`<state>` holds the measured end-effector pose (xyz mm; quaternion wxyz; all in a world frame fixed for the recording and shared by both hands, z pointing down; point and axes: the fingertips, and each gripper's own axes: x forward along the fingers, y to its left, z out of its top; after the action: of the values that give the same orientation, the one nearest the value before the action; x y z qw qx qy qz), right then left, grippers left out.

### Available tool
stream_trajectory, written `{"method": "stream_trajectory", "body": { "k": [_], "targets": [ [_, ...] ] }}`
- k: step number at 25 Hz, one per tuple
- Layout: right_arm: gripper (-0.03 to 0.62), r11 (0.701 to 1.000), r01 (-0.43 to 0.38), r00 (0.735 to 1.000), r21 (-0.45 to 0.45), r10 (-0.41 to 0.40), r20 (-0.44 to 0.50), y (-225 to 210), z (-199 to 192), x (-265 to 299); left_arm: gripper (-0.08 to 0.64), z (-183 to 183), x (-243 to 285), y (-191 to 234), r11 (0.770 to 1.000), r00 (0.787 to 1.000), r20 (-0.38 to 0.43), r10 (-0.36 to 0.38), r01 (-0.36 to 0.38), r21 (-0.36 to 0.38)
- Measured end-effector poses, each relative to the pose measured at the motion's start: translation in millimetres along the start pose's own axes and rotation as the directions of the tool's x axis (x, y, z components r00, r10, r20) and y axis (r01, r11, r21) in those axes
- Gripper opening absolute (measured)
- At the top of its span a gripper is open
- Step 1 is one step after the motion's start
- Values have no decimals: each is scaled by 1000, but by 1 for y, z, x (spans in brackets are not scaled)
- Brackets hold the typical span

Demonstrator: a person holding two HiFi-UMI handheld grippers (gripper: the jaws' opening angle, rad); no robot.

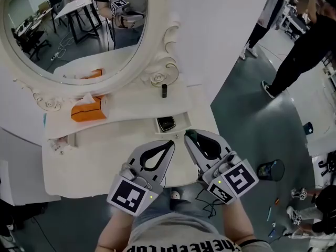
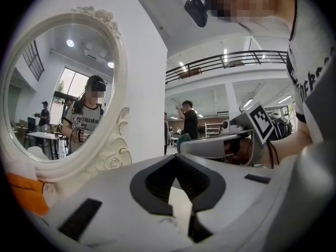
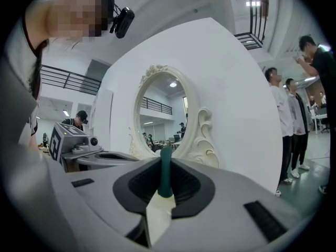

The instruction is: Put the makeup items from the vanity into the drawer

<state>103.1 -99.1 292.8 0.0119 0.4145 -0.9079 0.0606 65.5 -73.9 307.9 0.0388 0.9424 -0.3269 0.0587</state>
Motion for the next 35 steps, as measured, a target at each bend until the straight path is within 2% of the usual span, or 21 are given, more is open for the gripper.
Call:
{"method": "stream_trajectory", "body": {
  "k": [9,18,28,35],
  "targets": [
    [64,1000,6,998,27,-4,-67,-33,-22,43,15,-20,26,27,998,999,-32,-30,28,-48],
    [64,997,25,985,69,-13,-172,-55,-65,78,15,-50,39,57,992,996,-89,-32,21,-124],
    [66,993,66,952,96,-34,-304,-66,-122,93,15,-80,45,70,981,990,-130,-51,26,-190],
    [67,991,88,926,98,-45,-374,-67,-155,96,15,-90,47,78,978,989,-141,-54,23,-209]
  ]
}}
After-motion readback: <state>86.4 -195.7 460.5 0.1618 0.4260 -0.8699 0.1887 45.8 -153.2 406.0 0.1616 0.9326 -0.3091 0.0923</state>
